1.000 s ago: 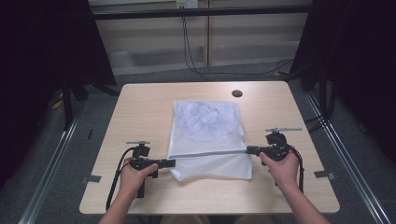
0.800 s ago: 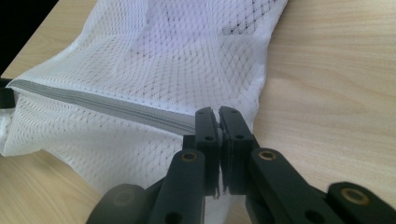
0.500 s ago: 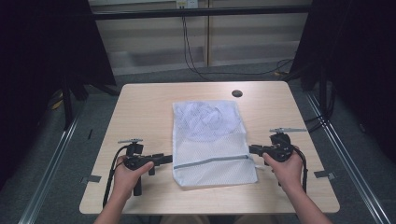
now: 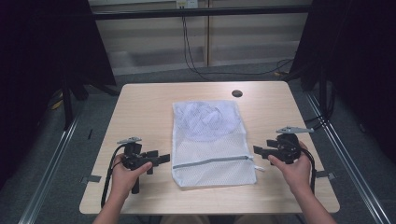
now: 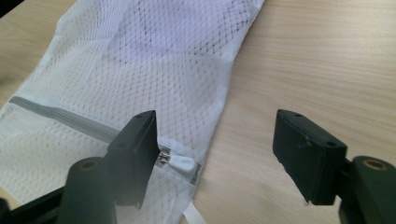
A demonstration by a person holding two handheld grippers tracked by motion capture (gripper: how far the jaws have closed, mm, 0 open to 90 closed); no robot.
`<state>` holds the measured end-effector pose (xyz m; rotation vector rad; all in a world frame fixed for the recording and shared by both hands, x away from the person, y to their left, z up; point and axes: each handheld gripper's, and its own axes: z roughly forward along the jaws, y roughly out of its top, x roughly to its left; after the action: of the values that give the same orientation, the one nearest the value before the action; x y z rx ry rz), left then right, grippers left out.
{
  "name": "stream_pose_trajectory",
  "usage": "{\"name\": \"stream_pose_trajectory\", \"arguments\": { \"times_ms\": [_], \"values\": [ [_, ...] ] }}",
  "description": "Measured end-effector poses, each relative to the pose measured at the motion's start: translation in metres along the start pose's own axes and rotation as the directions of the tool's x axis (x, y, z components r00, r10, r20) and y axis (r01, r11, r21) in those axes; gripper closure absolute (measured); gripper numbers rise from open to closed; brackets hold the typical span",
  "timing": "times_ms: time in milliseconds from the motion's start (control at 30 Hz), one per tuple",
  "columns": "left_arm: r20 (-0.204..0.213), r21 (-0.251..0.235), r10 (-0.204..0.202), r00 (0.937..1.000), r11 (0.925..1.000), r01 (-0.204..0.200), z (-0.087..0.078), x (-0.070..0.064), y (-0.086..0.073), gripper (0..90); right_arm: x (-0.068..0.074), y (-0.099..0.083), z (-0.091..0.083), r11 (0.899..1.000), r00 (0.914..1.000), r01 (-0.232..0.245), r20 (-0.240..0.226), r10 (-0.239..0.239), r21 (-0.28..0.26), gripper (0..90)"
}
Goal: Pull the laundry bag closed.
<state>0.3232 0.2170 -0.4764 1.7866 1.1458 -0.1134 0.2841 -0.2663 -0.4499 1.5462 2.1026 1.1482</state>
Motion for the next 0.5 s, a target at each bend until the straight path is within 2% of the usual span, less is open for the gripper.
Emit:
{"name": "stream_pose_trajectory", "arguments": {
  "times_ms": [133, 400, 500],
  "values": [
    [-0.012, 0.004, 0.020, 0.9997, 0.9998, -0.020, -0.002, 0.001, 0.001, 21.0, -0.004, -0.004, -0.004, 0.999, 0.9993, 0.037, 0.002, -0.038, 0.004, 28.1],
    [-0.019, -0.015, 0.016, 0.9997, 0.9998, -0.016, -0.006, 0.005, 0.001, 20.4, -0.013, -0.012, -0.012, 0.999, 0.9995, 0.032, -0.008, -0.032, -0.018, 26.1],
    [-0.032, -0.003, 0.025, 0.9992, 0.9997, -0.025, -0.008, 0.008, 0.001, 20.4, -0.017, -0.016, -0.015, 0.999, 0.9992, 0.038, -0.007, -0.039, -0.026, 24.7]
  ]
}}
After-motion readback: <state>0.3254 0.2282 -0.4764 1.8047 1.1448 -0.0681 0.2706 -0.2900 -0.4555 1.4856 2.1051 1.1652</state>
